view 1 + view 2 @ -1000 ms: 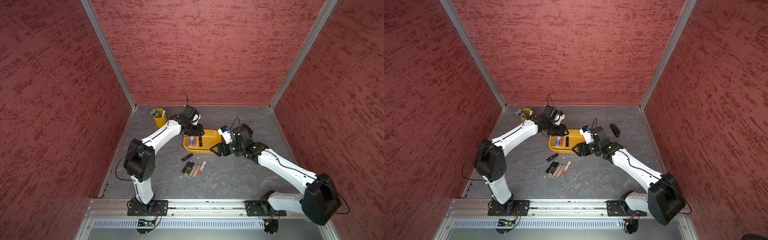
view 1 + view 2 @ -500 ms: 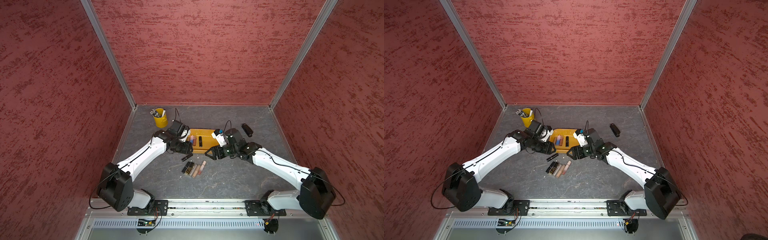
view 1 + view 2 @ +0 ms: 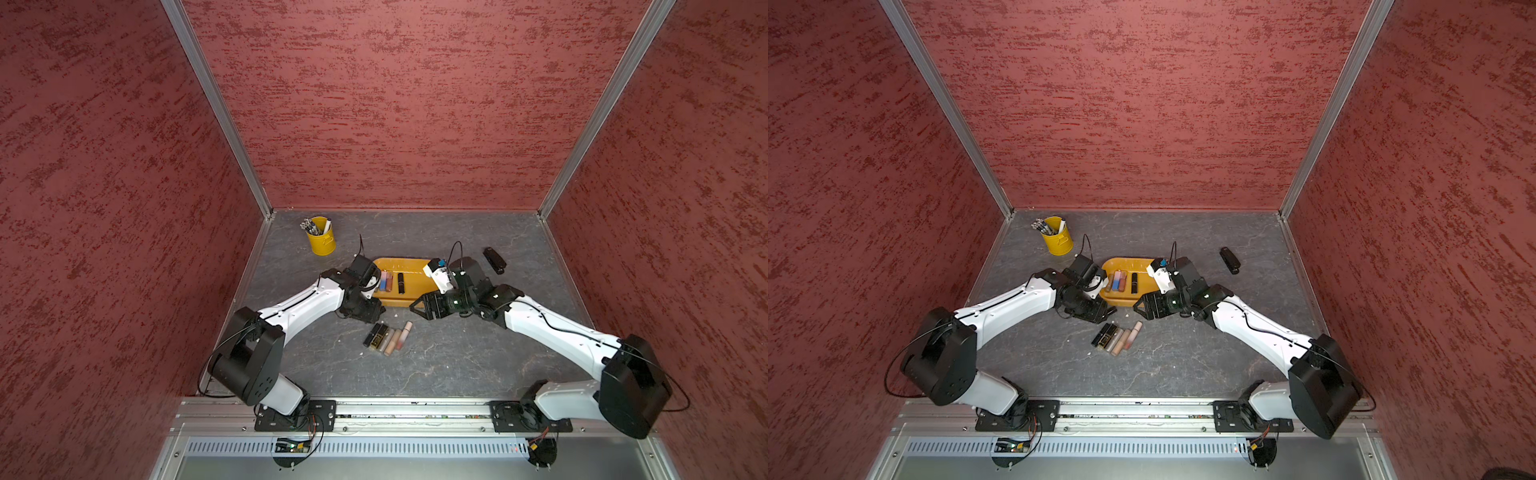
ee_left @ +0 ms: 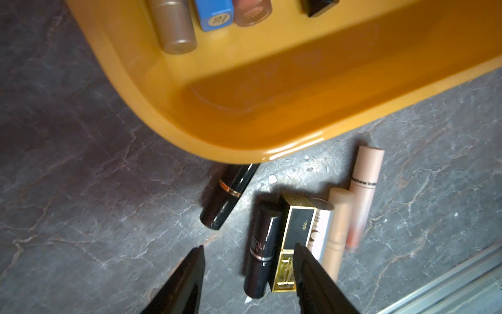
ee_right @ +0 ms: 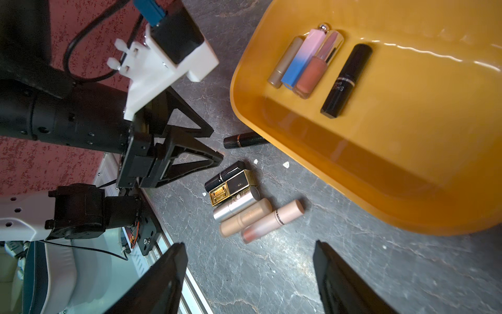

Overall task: Put the lipstick into the storage box
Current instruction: Pick up the lipstick at the center of the board.

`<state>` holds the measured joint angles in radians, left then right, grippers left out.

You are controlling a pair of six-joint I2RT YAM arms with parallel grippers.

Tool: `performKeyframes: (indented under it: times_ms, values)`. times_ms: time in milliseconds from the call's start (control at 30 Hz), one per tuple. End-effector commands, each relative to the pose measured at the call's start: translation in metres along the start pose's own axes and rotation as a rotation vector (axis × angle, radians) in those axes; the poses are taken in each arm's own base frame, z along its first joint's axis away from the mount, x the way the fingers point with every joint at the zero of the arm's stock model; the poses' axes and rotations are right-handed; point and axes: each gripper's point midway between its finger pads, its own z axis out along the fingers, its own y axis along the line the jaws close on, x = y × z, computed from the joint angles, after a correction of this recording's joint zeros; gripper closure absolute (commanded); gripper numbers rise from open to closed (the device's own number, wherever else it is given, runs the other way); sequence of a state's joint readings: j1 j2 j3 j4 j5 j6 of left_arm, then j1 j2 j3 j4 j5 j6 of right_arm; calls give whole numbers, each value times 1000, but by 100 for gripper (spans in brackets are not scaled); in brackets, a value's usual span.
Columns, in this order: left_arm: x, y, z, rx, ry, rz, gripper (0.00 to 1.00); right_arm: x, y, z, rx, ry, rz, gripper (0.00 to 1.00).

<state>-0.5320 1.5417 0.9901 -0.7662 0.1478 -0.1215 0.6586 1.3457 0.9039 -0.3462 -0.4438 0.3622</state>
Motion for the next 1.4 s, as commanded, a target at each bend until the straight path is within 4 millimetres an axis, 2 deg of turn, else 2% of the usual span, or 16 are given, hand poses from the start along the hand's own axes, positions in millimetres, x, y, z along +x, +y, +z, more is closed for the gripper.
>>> performKeyframes:
  times_ms: [0, 400, 800, 1167, 1367]
  values:
    - [-13, 7, 5, -35, -31, 20, 45, 1, -1, -1, 15, -7, -1, 22]
    - [-22, 22, 23, -64, -7, 24, 48, 2, -5, 3, 23, -1, 1, 22]
    - [-25, 17, 42, -50, 47, 44, 50, 2, -7, 5, 29, 2, 3, 22]
    - [-18, 16, 47, -62, 95, 60, 54, 2, -7, 6, 30, 3, 1, 22]
    - [-7, 16, 49, -72, 138, 60, 60, 1, -7, 5, 31, -4, -1, 22]
